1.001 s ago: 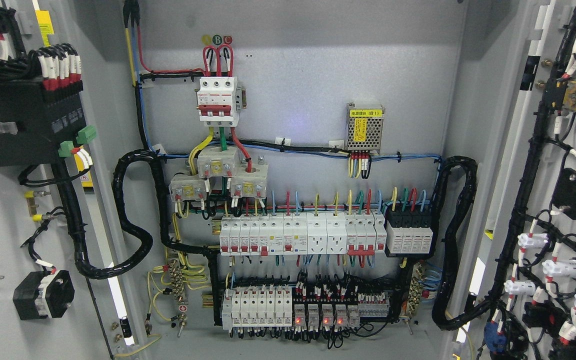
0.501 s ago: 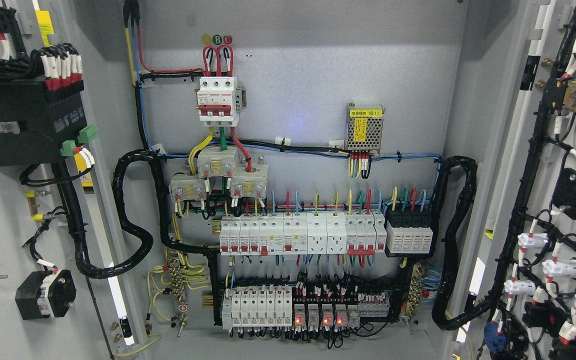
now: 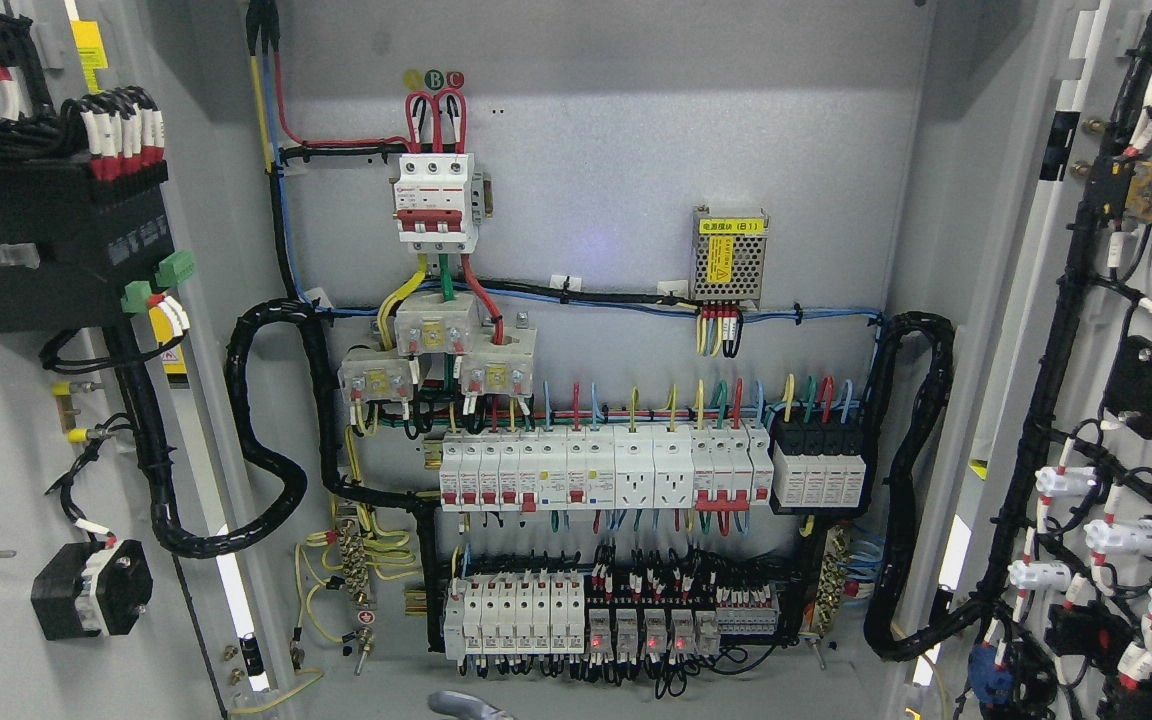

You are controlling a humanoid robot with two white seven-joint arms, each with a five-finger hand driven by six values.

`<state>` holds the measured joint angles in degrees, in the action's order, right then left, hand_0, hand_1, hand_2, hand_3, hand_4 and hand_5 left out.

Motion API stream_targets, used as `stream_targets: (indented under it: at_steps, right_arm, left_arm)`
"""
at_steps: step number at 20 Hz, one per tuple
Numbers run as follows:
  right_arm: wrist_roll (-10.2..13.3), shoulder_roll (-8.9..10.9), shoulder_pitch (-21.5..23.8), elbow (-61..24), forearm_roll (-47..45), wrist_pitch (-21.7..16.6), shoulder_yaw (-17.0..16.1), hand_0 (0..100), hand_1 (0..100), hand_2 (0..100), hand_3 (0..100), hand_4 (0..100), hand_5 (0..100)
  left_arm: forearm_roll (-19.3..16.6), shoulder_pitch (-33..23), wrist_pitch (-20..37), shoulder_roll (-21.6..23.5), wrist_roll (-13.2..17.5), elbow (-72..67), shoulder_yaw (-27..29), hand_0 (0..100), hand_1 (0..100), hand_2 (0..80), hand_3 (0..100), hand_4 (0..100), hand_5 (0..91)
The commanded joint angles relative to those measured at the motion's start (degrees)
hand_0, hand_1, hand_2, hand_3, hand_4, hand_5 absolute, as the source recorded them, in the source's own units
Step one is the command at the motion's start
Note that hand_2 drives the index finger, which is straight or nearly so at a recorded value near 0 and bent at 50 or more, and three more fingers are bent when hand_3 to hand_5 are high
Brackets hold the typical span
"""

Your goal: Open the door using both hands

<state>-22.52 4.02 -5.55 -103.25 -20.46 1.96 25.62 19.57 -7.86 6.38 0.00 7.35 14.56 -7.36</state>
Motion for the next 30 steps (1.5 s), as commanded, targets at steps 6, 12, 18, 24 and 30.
stream_targets:
  at_steps: [6,12,18,24,30]
  right_arm:
    - [0.1,6.43,20.7,-16.5,0.3,-17.2,-22.4,0,50,4,0,0,0]
    - [0.1,8.37,24.3,-16.5,0.3,-24.6,-29.0,0,50,4,0,0,0]
    - [0.1,10.12,25.7,-16.5,-5.6,-24.8,-32.2,0,50,4,0,0,0]
    - [0.1,12.58,25.4,-16.5,-6.6,-26.0,-33.6,0,50,4,0,0,0]
    - [0.1,12.59,25.2,-16.5,-6.7,-28.5,-34.2,0,50,4,0,0,0]
  left_arm:
    - [0.0,-9.6,-0.3,2.2,4.7,60.4,-1.0,12,56,0.0,0,0,0.0]
    - [-0.1,-17.1,-0.1,8.9,7.1,86.5,-5.9,12,56,0.0,0,0,0.0]
    - [-0.1,-17.3,9.9,13.0,18.2,95.7,-5.6,12,56,0.0,0,0,0.0]
    - [-0.1,-17.1,19.2,13.8,18.8,100.6,-3.5,12,56,0.0,0,0,0.0]
    - [0.5,-16.6,22.9,13.4,20.7,101.7,2.9,12,56,0.0,0,0,0.0]
